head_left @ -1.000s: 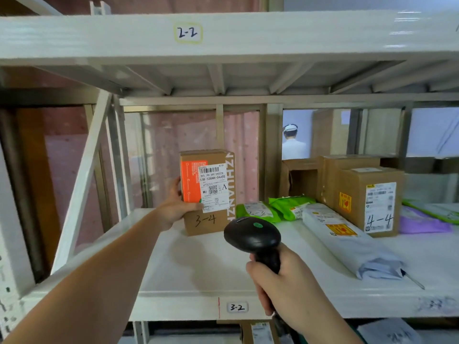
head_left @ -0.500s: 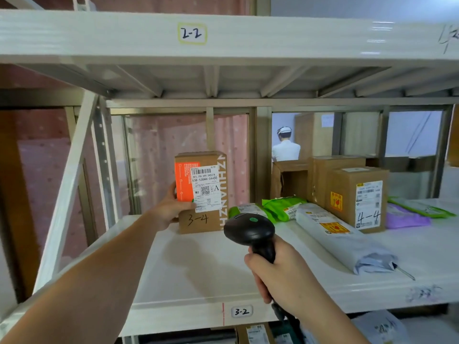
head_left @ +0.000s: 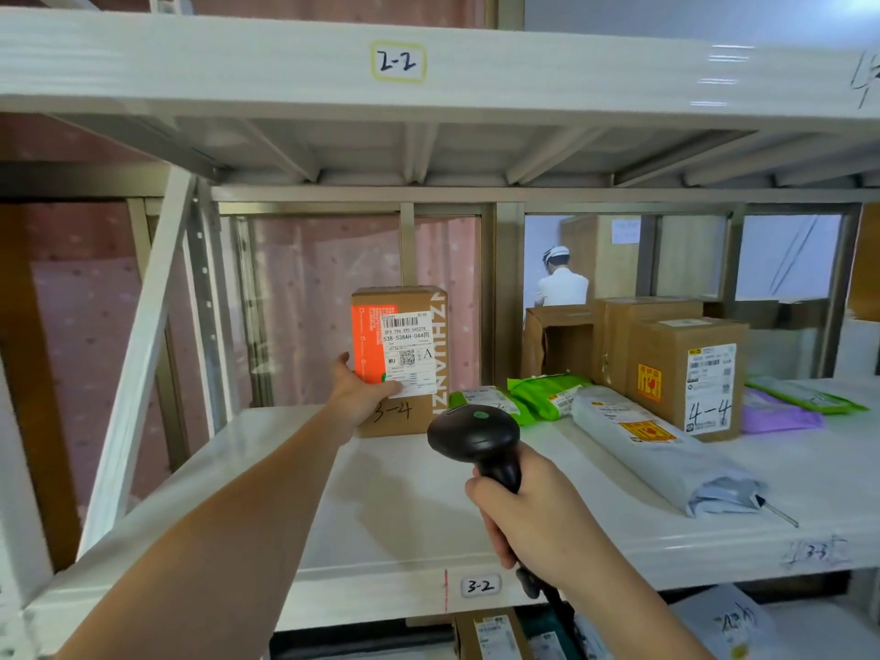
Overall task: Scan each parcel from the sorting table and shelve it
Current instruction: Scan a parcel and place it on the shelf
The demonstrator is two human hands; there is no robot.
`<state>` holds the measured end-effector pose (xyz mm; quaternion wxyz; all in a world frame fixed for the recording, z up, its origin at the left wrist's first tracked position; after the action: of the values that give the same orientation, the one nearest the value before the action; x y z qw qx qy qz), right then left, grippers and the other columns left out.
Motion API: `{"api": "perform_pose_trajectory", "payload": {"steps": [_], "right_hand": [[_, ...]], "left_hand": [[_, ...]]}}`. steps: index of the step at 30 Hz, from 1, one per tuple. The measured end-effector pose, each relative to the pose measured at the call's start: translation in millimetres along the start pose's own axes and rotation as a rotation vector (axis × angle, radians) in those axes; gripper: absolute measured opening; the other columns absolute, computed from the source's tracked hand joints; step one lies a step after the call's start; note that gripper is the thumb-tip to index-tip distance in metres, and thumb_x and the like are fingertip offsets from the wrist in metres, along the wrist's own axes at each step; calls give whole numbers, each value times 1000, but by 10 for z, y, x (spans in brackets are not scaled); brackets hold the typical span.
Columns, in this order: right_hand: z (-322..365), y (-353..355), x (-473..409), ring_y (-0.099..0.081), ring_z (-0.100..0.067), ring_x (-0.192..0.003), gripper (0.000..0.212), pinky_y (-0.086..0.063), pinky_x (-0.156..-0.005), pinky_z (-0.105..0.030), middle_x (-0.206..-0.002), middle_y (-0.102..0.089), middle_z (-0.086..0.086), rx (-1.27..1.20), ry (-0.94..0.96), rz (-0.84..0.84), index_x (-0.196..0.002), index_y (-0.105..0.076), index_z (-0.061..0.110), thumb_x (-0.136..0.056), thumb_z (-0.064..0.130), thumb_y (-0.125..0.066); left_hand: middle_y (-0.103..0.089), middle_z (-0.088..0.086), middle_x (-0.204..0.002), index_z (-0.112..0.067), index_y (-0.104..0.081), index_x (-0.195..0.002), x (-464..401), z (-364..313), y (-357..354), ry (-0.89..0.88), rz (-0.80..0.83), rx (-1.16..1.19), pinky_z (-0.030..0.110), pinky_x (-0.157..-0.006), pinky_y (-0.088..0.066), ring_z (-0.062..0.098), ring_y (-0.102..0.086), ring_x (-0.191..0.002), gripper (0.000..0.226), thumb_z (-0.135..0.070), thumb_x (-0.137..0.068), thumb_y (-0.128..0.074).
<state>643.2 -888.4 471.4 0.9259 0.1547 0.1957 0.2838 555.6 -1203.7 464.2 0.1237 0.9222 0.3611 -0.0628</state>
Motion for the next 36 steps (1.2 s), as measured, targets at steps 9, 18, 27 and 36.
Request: {"api": "perform_pose_trajectory", "payload": {"steps": [9, 18, 27, 36], "right_hand": [[73, 29, 102, -51, -13, -43, 3, -49, -49, -23, -56, -55, -1, 12, -3, -47, -93, -55, 18, -93, 15, -56], [143, 40, 483, -54, -12, -46, 1, -52, -53, -26, -59, -57, -2, 6, -19, -93, -94, -56, 17, -95, 17, -56], [249, 406, 1409, -54, -15, -47, 3, -50, -50, -28, -60, -57, -3, 4, -1, -129, -93, -54, 18, -95, 17, -56], [34, 1428, 2878, -52, -13, -45, 6, -50, -51, -28, -58, -56, -2, 50, -120, -243, -91, -54, 18, -94, 15, -58]], "left_hand": [[-38, 9, -157, -15, -10, -162, 87, 104, 189, 96, -24, -134, 51, -117, -37, 32, -41, -144, 122, -40, -75, -91], [-58, 6, -135, -14, -60, -137, 651, 340, 211, 184, 337, -724, 31, -98, -36, 22, -52, -114, 61, -57, -94, -64], [-55, 9, -150, -14, -58, -143, 1514, 23, 154, 51, 240, -801, 40, -112, -40, 31, -53, -133, 71, -64, -93, -60], [-34, 3, -166, -20, -37, -158, 3060, -740, -1588, -194, 416, -708, 40, -121, -30, 26, -37, -149, 88, -70, -90, -60]]}}
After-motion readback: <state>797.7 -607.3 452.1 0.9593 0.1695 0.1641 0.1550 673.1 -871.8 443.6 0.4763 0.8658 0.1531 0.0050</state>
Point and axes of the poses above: each hand's wrist, its own x-axis away from the middle knuckle, its own y-axis out of the back of the hand, z = x × y, the point moved 9 cm from there along -x, towards the middle knuckle
